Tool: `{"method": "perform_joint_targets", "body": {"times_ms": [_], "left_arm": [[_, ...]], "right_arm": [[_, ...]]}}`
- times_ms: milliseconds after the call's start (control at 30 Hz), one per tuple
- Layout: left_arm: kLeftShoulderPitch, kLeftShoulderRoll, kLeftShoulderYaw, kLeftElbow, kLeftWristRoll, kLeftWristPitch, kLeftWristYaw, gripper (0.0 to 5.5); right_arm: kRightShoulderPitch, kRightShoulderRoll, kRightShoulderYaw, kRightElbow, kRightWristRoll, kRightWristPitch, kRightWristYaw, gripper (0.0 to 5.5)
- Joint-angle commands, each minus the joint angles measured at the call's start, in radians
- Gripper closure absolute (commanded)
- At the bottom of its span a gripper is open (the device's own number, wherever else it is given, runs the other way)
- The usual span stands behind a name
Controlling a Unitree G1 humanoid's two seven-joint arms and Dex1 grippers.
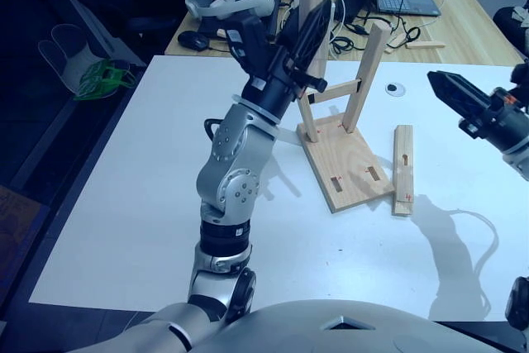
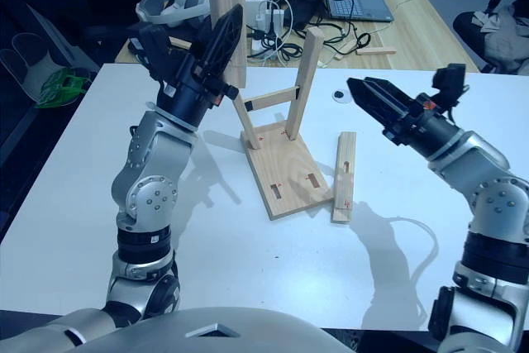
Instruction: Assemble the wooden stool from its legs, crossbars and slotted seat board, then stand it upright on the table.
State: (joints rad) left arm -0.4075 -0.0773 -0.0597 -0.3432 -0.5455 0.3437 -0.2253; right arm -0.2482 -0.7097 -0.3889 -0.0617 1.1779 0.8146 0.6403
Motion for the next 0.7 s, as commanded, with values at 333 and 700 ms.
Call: {"method": "perform_joint_targets", "body": {"times_ms": [333, 700], "left_arm": [[-0.059, -0.005, -0.029, 0.039, 0.059, -0.039, -0.018, 4.47], [-0.044, -0.058, -0.036, -0.017, -0.233, 0.164, -0.058, 4.47]], "right_arm": [[-0.113, 0.080, 0.038, -0.124, 0.041, 0.042, -0.029, 0.10], [-0.161, 0.233, 0.152, -0.188, 0.072, 0.058, -0.073, 0.10]]}}
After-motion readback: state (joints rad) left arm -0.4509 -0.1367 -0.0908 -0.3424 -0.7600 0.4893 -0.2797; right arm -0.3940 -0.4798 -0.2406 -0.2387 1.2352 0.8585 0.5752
